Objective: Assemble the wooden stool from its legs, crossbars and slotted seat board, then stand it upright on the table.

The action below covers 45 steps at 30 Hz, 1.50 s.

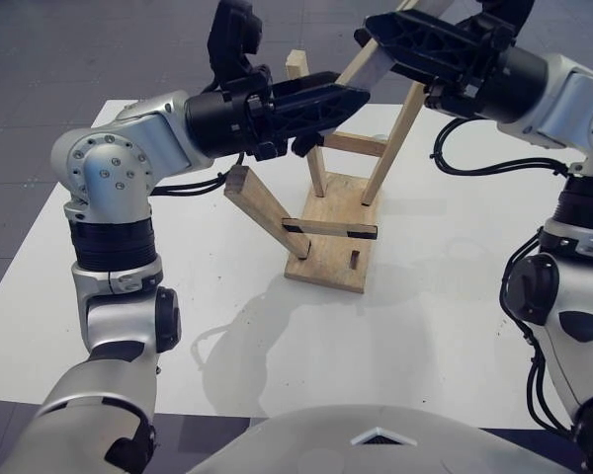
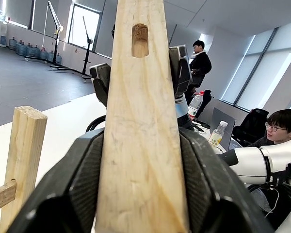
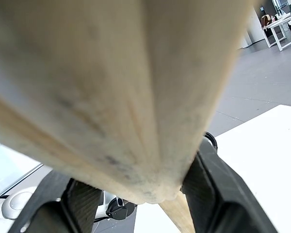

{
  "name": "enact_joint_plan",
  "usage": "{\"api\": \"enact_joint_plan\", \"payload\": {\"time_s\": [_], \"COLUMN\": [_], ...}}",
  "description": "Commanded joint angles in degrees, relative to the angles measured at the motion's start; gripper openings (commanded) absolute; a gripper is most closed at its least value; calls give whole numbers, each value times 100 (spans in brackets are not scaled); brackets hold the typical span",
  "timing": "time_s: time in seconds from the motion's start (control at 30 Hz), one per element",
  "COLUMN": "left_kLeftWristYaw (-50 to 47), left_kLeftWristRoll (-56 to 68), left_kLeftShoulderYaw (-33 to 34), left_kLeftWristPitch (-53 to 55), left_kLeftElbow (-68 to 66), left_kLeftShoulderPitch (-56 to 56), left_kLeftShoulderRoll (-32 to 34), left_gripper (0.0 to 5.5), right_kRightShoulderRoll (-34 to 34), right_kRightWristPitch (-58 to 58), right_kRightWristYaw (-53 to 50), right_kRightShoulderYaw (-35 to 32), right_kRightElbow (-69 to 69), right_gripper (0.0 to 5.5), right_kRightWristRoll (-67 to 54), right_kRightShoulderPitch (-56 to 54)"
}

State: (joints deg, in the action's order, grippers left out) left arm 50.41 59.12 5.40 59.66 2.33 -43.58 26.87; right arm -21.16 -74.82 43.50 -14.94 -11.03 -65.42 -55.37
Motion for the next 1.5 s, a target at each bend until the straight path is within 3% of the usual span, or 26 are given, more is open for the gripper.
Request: {"api": "enact_joint_plan", "payload": {"time_s": [0.03,0.13,0.37,0.6,0.73,0.9,1.07,1.23,1.5], "left_kLeftWristYaw": [258,278,399,408,206,-90,-360,-477,-548], "left_kLeftWristRoll": [32,294,223,-178,-157,-91,-50,-3,-42], "left_kLeftShoulderYaw": [-129,14,154,561,939,1176,1209,1169,1095], "left_kLeftWristPitch": [165,373,271,-165,-193,-188,-226,-208,-239], "left_kLeftElbow": [113,25,-148,-433,-89,240,399,511,549], "left_kLeftShoulderPitch": [-11,-159,-328,-621,-252,154,363,499,575], "left_kLeftShoulderRoll": [104,99,274,838,1089,1042,927,834,772], "left_gripper": [206,287,397,508,509,509,509,509,509], "right_kRightShoulderRoll": [-21,-29,-172,-1540,-2262,-2237,-1905,-1651,-974], "right_kRightWristPitch": [-111,-96,125,442,1383,2722,4378,5759,6779], "right_kRightWristYaw": [105,118,211,757,1365,1782,1940,2623,2617], "right_kRightShoulderYaw": [-100,-92,-23,-41,689,1349,1884,1605,1694], "right_kRightElbow": [-10,-9,-113,-41,1407,2427,2392,1863,1132], "right_gripper": [220,210,207,206,206,205,205,205,205], "right_kRightWristRoll": [-215,-168,81,750,1609,2415,3358,3365,3599], "right_kRightShoulderPitch": [-167,-154,-123,451,2262,4168,4537,4696,4608]}}
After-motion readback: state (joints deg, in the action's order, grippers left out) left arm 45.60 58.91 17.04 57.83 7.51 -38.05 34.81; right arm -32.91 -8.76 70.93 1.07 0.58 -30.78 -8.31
